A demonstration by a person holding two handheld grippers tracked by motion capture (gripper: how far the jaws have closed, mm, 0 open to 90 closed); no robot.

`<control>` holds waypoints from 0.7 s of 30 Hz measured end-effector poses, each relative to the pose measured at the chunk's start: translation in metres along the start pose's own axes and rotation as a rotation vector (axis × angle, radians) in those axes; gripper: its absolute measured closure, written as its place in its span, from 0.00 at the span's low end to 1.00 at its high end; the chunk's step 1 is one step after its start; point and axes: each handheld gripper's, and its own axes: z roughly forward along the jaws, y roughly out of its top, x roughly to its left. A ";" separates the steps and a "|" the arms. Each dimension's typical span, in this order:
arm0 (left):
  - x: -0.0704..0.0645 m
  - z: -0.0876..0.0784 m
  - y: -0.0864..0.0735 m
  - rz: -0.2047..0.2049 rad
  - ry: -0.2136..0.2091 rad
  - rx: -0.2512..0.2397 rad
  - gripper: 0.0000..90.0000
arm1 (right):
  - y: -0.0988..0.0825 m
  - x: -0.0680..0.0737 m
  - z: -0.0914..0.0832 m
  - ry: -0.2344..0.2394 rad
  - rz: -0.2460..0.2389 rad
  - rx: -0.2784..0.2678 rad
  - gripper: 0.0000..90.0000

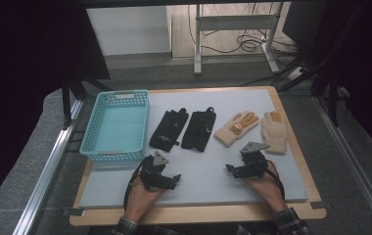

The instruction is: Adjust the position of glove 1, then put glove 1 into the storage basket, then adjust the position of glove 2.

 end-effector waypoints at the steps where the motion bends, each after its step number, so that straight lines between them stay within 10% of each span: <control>1: 0.000 0.000 0.000 0.000 0.000 0.000 0.07 | 0.000 0.000 0.000 0.000 0.000 0.000 0.18; 21: 0.000 0.000 0.000 0.001 0.002 0.002 0.07 | 0.000 0.000 0.000 0.008 -0.001 0.005 0.17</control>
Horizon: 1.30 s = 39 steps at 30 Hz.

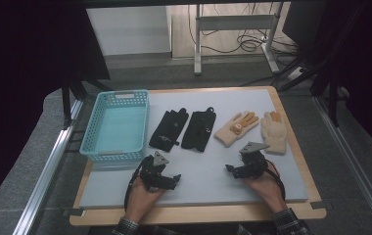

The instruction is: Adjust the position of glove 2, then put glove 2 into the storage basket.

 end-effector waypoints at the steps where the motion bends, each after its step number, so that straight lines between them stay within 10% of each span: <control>1: 0.000 0.000 0.000 0.000 0.000 0.000 0.07 | 0.000 0.000 0.000 0.000 0.000 0.000 0.17; 39: 0.014 -0.008 -0.008 -0.043 0.024 0.001 0.05 | 0.029 -0.003 0.005 0.029 0.026 -0.023 0.19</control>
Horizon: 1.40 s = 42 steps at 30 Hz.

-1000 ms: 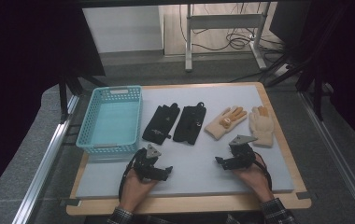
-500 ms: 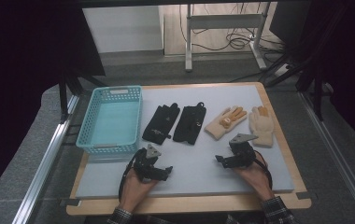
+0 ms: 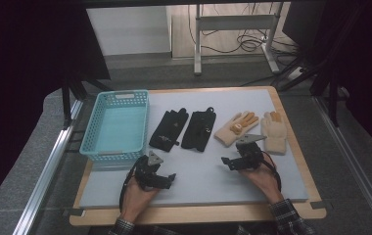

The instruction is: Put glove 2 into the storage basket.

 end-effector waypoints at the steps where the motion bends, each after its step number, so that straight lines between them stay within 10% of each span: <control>1: 0.000 0.000 0.000 0.007 -0.001 0.004 0.05 | 0.004 -0.001 0.003 0.006 0.005 -0.004 0.19; 13: 0.000 0.000 -0.001 0.008 0.000 0.000 0.05 | 0.030 -0.006 0.020 0.055 0.032 -0.004 0.22; 29: 0.000 0.001 -0.001 0.008 -0.001 -0.001 0.05 | 0.086 -0.016 0.064 0.017 -0.003 -0.010 0.54; 42: 0.000 0.001 -0.001 0.008 -0.001 -0.002 0.05 | 0.108 -0.017 0.104 -0.018 0.027 0.025 0.39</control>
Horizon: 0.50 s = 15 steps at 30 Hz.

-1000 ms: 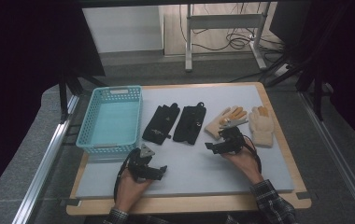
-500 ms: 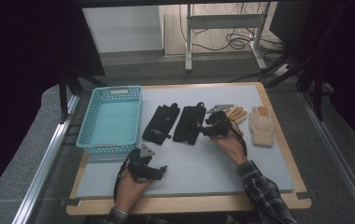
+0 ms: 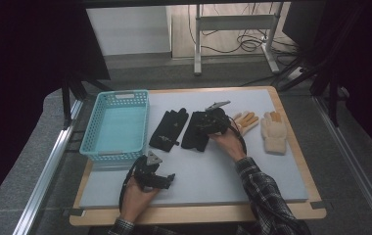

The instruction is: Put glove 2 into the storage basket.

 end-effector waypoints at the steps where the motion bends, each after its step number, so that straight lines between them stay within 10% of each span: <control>1: 0.000 0.000 0.000 0.000 0.000 0.000 0.05 | 0.000 0.000 0.000 0.000 0.000 0.000 0.39; 7: 0.000 0.000 0.000 -0.002 -0.001 -0.001 0.05 | 0.000 -0.003 0.020 -0.010 -0.015 0.057 0.40; 15: 0.000 0.000 0.000 -0.001 0.000 0.000 0.05 | 0.002 -0.006 0.022 0.055 0.041 0.072 0.72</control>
